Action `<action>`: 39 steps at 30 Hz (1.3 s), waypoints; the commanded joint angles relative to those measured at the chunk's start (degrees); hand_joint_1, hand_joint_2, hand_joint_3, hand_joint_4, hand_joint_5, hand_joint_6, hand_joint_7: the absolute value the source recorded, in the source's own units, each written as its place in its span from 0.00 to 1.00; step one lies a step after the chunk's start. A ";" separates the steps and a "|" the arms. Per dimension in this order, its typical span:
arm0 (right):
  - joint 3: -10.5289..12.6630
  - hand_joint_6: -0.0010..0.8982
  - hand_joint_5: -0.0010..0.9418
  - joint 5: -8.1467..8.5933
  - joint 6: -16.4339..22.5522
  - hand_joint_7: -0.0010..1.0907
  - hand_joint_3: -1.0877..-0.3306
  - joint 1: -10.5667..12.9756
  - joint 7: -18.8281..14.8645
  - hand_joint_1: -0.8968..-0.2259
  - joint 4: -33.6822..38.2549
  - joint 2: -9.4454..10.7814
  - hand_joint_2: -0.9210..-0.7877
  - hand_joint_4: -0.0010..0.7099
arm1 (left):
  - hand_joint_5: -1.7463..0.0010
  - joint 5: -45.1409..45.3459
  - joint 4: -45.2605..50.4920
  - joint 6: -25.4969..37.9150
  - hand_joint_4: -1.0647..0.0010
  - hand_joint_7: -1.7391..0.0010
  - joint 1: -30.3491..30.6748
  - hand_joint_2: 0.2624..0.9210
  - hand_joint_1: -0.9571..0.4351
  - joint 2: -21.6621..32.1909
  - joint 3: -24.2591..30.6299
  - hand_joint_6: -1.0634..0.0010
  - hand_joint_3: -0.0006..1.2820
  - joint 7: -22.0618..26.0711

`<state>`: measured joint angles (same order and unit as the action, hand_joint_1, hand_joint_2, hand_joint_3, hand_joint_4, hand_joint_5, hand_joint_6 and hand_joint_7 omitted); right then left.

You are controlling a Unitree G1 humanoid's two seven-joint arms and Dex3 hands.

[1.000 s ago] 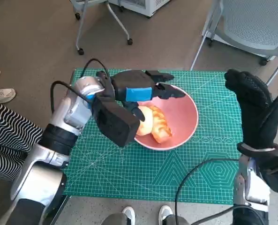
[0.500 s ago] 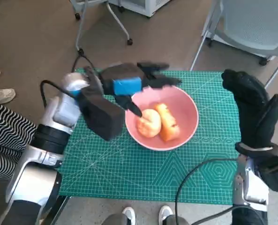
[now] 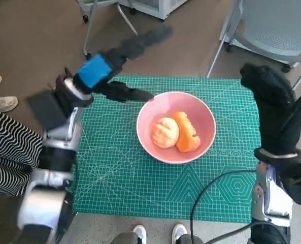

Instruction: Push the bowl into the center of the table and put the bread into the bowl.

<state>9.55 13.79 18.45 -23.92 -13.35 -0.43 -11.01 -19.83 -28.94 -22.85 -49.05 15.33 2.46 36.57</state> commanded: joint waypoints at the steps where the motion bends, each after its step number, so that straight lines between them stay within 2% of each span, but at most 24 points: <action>1: -0.78 0.12 0.00 -0.63 -2.44 0.49 0.45 -1.93 1.13 0.26 -0.86 0.37 0.00 0.28 | 1.00 -7.60 7.22 7.46 0.97 0.96 4.88 1.00 0.18 -3.68 3.50 0.85 0.35 -1.94; 7: -1.73 0.13 0.01 -1.54 -3.82 0.50 0.51 -4.30 1.88 0.24 -0.97 0.79 0.00 0.30 | 0.99 -12.85 14.60 12.26 0.96 0.96 10.56 1.00 0.18 -7.75 5.66 0.87 0.31 -4.49; 17: -2.61 0.14 0.01 -3.04 -4.01 0.51 0.54 -5.90 1.35 0.24 -0.52 0.00 0.00 0.32 | 0.99 -9.75 16.57 10.76 0.93 0.94 14.32 1.00 0.18 -8.32 4.70 0.87 0.27 -2.45; 19: -2.62 0.14 0.01 -3.38 -3.83 0.51 0.54 -5.96 1.15 0.25 -0.41 -0.27 0.00 0.32 | 0.99 -8.29 17.05 10.18 0.92 0.93 14.71 1.00 0.17 -8.32 4.10 0.88 0.28 -2.54; 22: -2.60 0.14 0.01 -3.62 -3.74 0.51 0.53 -5.97 0.98 0.25 -0.28 -0.61 0.00 0.32 | 0.99 -6.72 17.71 9.78 0.92 0.84 15.07 1.00 0.17 -8.49 3.54 0.96 0.29 -2.80; 25: -2.64 0.13 0.01 -3.84 -3.94 0.51 0.53 -5.83 1.03 0.26 -0.41 -0.88 0.00 0.32 | 0.99 -5.54 18.37 9.65 0.92 0.81 15.37 1.00 0.17 -8.68 3.08 0.99 0.31 -3.15; 33: -2.51 0.13 0.01 -3.30 -4.48 0.52 0.52 -5.00 1.06 0.25 -1.17 -0.82 0.00 0.32 | 1.00 -5.04 20.05 11.74 0.94 0.78 15.51 1.00 0.16 -9.04 2.66 1.00 0.33 -4.46; 39: -2.46 0.13 0.01 -3.07 -4.83 0.52 0.51 -4.44 1.22 0.25 -1.79 -0.58 0.00 0.33 | 1.00 -5.22 21.70 13.40 0.96 0.76 15.84 1.00 0.17 -9.94 2.25 1.00 0.30 -5.48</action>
<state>7.00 10.89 14.73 -30.17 -11.98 -1.93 -11.32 -25.06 -8.85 -10.24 -34.05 5.99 5.22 31.58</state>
